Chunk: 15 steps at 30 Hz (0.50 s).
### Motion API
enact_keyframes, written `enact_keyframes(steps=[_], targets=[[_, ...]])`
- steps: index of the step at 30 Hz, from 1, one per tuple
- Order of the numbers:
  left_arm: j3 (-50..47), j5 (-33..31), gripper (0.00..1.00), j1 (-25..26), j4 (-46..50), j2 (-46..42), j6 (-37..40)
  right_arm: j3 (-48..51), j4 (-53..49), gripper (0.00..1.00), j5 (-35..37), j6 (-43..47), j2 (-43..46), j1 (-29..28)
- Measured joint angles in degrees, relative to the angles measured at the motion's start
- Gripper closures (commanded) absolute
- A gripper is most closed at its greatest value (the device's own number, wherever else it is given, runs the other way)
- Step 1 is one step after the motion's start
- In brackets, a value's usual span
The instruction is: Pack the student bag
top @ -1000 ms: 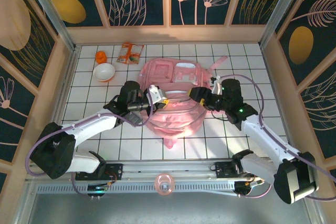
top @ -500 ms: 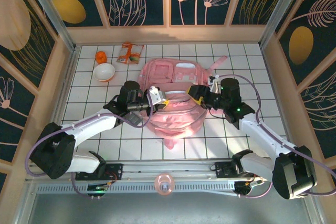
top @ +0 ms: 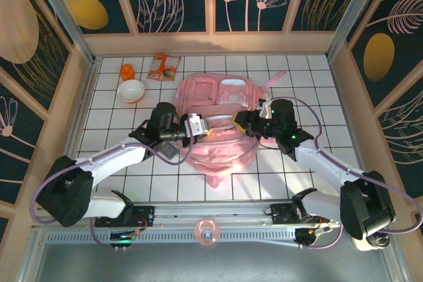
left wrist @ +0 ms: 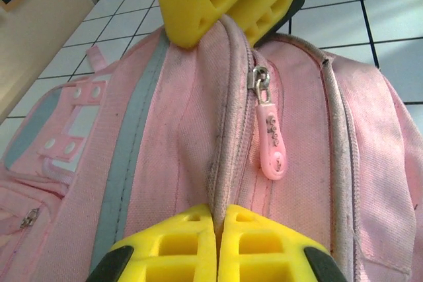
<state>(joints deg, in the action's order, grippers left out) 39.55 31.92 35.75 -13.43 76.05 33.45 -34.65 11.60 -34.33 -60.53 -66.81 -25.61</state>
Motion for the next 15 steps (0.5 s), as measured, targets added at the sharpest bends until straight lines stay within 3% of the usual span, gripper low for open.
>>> enact_keyframes(steps=[5, 11, 15], targets=[[0.0, -2.19, 0.69, 0.28, 0.35, -1.03, -5.49, 1.66, 1.46, 1.0, 3.82, -2.29, 1.46, -1.57], [0.96, -1.46, 0.55, 0.37, 3.3, -7.89, -23.67, 4.55, 2.4, 1.0, 11.32, -4.76, 5.2, -5.16], [0.24, -0.55, 0.53, 1.57, 5.2, -13.86, -35.98, 4.61, 2.93, 1.0, 14.51, -5.49, 5.6, -7.32]])
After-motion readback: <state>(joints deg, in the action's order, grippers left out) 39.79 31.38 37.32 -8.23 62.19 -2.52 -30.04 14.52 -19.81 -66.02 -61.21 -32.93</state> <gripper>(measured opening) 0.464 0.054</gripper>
